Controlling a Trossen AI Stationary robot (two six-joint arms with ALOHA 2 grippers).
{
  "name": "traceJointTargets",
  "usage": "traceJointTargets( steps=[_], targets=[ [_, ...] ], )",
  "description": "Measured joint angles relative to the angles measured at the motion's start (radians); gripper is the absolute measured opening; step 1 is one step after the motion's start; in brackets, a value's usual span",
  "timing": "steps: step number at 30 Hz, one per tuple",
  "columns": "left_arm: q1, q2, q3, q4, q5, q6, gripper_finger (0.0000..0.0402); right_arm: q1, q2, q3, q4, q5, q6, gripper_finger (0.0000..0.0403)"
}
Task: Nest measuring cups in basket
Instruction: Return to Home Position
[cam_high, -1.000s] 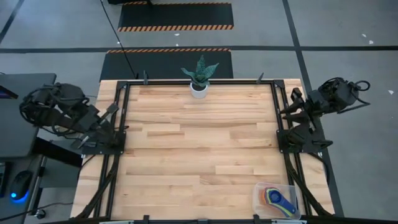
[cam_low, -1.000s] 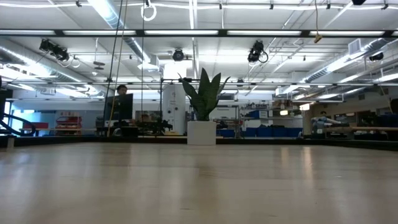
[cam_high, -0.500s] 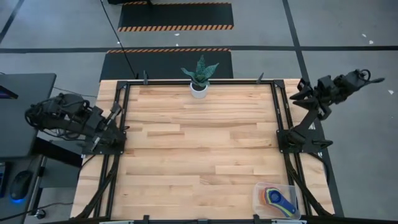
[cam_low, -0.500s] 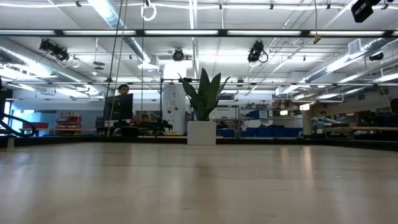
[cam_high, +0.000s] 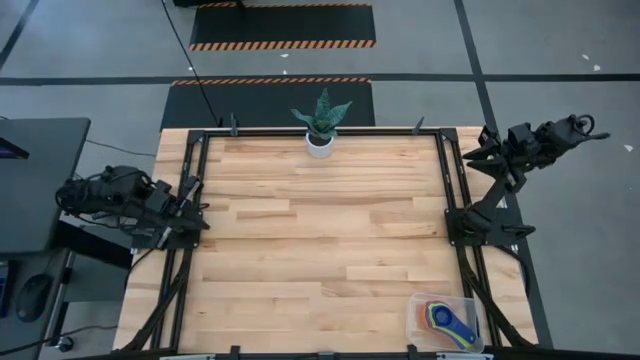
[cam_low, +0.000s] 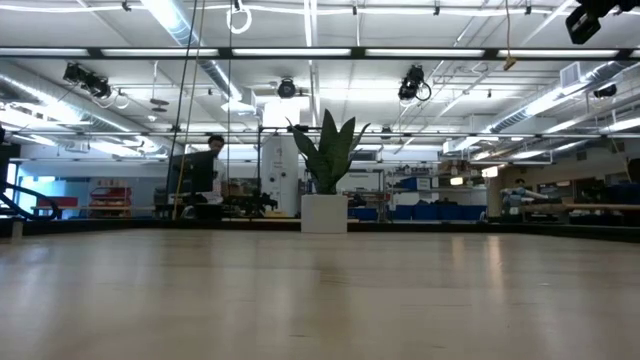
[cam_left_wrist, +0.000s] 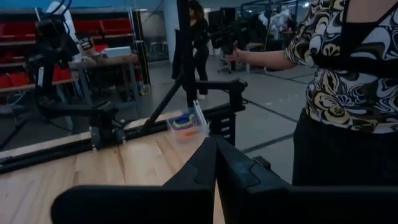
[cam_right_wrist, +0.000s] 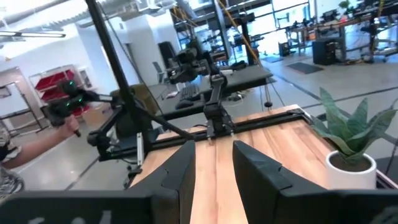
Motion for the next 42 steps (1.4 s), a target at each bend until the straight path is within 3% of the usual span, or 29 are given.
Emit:
traceJointTargets(
  steps=[10, 21, 26, 32, 42],
  targets=[
    [0.0, -0.101, -0.222, 0.222, -0.008, 0.002, 0.0013, -0.001, 0.0, -0.071, 0.04, 0.092, 0.024, 0.0114],
    [0.0, -0.104, -0.372, 0.408, -0.065, -0.024, 0.0013, -0.001, 0.0, -0.23, 0.162, 0.111, 0.132, 0.0114],
    [0.0, -0.104, -0.413, 0.46, -0.064, -0.028, 0.0013, -0.001, 0.0, -0.31, 0.182, 0.063, 0.138, 0.0114],
    [0.0, -0.104, -0.423, 0.467, -0.048, -0.037, 0.0013, 0.0, 0.001, -0.384, 0.182, 0.05, 0.264, 0.0114],
    [0.0, -0.104, -0.423, 0.44, -0.04, 0.006, 0.0013, -0.001, 0.001, -0.404, 0.192, -0.027, 0.466, 0.0114]
  ],
)
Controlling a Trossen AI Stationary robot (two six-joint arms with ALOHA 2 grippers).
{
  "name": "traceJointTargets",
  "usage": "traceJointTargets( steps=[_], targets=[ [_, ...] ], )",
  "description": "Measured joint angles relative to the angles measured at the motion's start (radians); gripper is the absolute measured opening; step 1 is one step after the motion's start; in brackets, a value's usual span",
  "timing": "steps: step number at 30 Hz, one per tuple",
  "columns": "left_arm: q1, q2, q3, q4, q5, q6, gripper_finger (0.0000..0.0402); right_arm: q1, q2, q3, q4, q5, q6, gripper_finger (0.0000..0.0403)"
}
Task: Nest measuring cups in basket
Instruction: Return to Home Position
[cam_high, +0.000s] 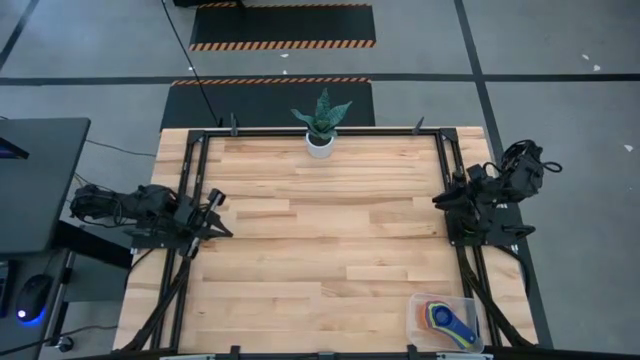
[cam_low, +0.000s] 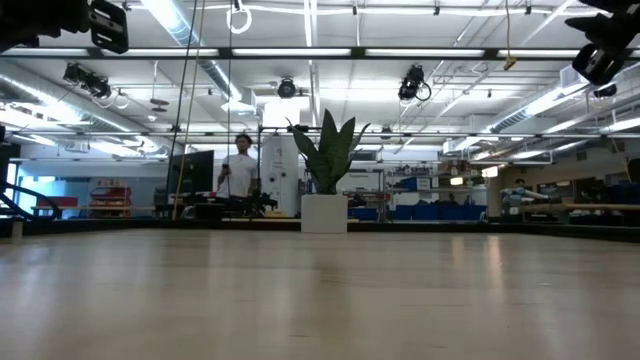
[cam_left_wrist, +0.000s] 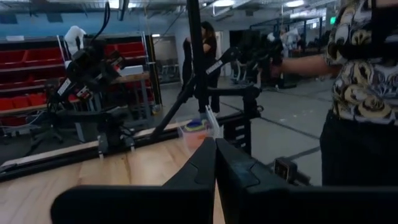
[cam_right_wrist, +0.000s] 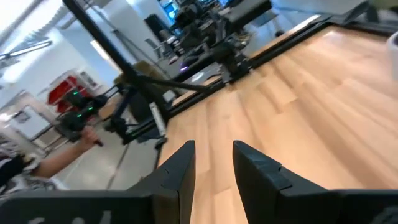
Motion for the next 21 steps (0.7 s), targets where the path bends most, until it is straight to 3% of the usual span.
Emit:
traceJointTargets(
  steps=[13, 18, 21],
  targets=[
    [0.0, 0.0, 0.0, -0.017, -0.017, 0.042, 0.0013, 0.0, 0.0, 0.0, 0.085, -0.081, -0.003, 0.0114],
    [0.0, 0.0, 0.0, -0.038, -0.017, 0.042, 0.0013, 0.0, 0.0, 0.0, 0.014, -0.199, -0.204, 0.0114],
    [0.0, 0.0, 0.0, -0.042, -0.017, 0.042, 0.0013, 0.0, -0.001, -0.004, 0.02, -0.218, -0.282, 0.0114]
  ],
)
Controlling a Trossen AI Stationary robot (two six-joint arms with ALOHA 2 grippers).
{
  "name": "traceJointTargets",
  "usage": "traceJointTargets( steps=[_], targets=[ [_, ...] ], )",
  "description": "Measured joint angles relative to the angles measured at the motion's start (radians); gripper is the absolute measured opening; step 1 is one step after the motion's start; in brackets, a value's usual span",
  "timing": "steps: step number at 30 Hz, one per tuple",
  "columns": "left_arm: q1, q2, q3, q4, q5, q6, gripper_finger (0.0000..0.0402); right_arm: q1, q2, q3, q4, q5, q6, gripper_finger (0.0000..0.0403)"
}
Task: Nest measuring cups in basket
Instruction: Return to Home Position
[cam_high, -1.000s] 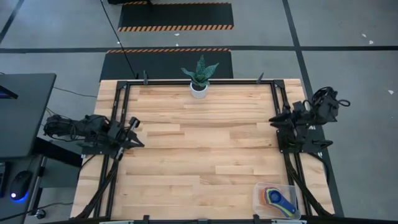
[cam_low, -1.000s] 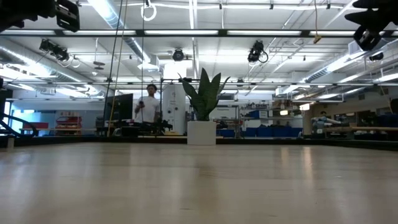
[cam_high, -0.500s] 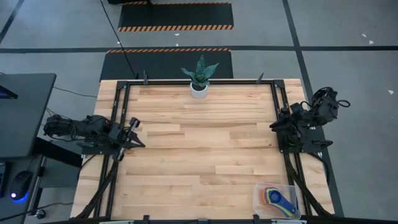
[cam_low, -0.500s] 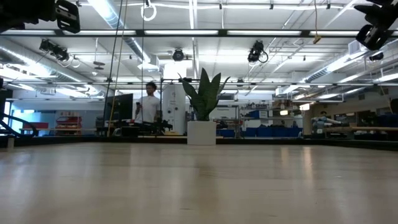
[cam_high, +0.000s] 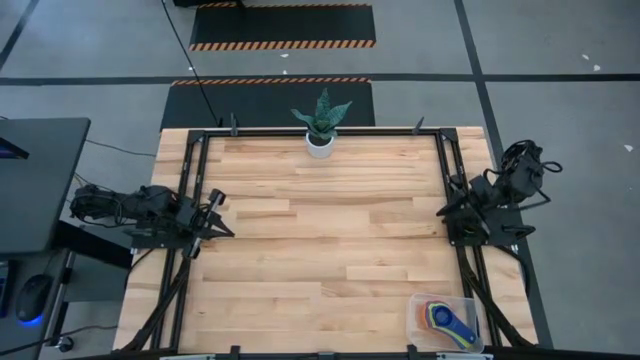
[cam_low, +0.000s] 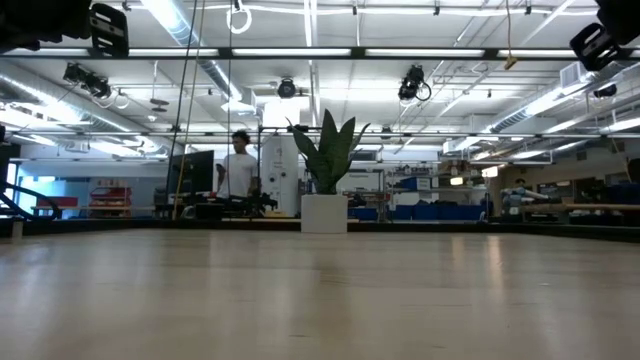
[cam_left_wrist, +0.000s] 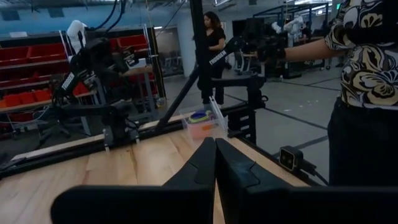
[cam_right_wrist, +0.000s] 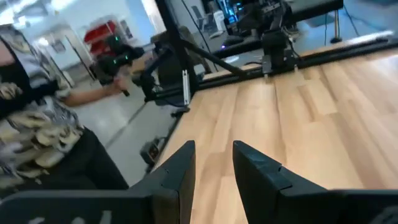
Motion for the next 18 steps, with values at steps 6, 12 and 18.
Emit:
traceJointTargets(
  steps=[6, 12, 18],
  targets=[
    [0.0, 0.0, 0.0, -0.024, 0.0, -0.001, 0.0013, 0.0, 0.0, -0.036, 0.051, -0.053, -0.038, 0.0114],
    [0.0, 0.0, 0.0, -0.024, 0.0, -0.001, 0.0013, 0.0, 0.0, -0.126, 0.202, -0.11, -0.074, 0.0114],
    [0.0, 0.0, 0.0, -0.02, 0.0, 0.0, 0.0013, 0.0, 0.001, -0.251, 0.383, -0.138, -0.11, 0.0114]
  ],
)
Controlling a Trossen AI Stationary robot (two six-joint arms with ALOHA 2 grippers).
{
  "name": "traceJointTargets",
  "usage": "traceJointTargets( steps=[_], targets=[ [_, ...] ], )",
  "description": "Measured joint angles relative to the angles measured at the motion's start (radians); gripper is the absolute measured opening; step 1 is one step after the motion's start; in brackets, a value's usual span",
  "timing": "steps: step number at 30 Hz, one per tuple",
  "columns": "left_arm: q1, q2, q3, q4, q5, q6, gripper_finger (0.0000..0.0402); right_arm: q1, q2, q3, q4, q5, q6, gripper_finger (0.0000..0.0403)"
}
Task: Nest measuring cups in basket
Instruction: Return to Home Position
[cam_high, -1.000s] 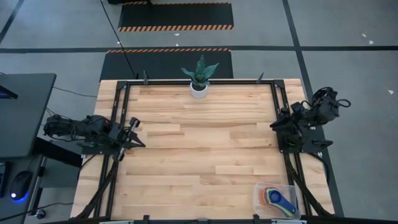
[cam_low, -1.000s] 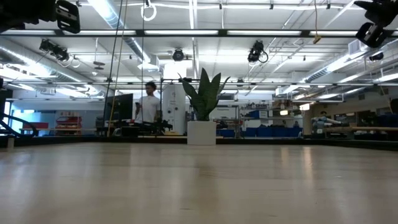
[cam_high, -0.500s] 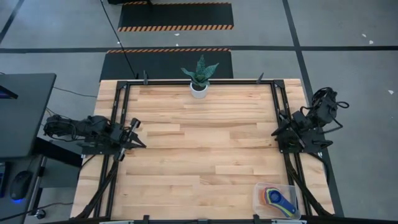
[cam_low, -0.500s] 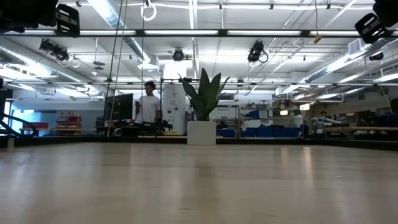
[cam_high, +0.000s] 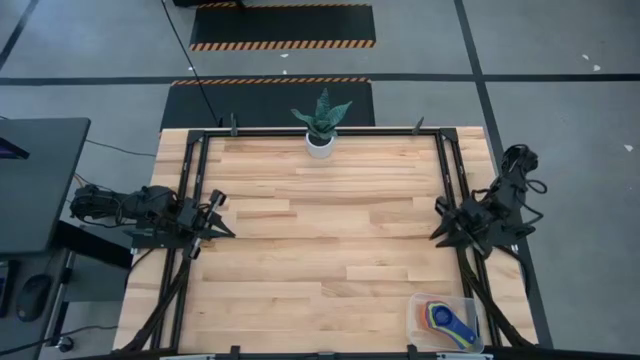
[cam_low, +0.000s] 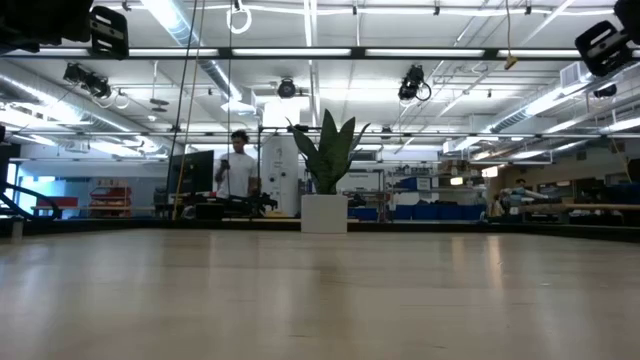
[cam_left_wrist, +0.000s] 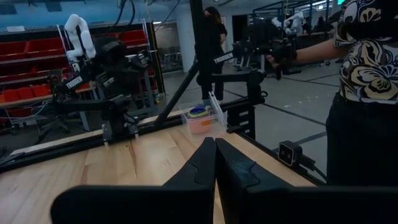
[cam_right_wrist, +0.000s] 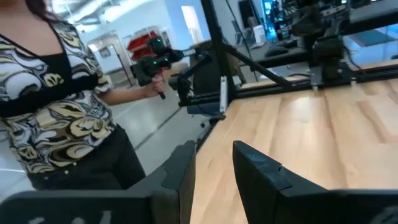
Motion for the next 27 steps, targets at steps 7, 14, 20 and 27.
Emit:
traceJointTargets(
  steps=[7, 14, 20, 27],
  targets=[
    [0.0, 0.0, 0.0, -0.017, 0.0, 0.0, 0.0013, 0.0, 0.0, -0.116, 0.156, -0.037, -0.004, 0.0114],
    [0.0, 0.0, 0.0, -0.061, 0.0, 0.001, 0.0013, 0.0, 0.0, -0.178, 0.22, -0.038, -0.004, 0.0114],
    [0.0, 0.0, -0.001, -0.091, 0.001, 0.004, 0.0013, 0.0, 0.0, -0.21, 0.25, -0.038, -0.034, 0.0114],
    [0.0, -0.001, -0.132, 0.067, 0.012, 0.023, 0.0013, 0.0, 0.0, -0.255, 0.287, -0.038, -0.047, 0.0114]
  ],
)
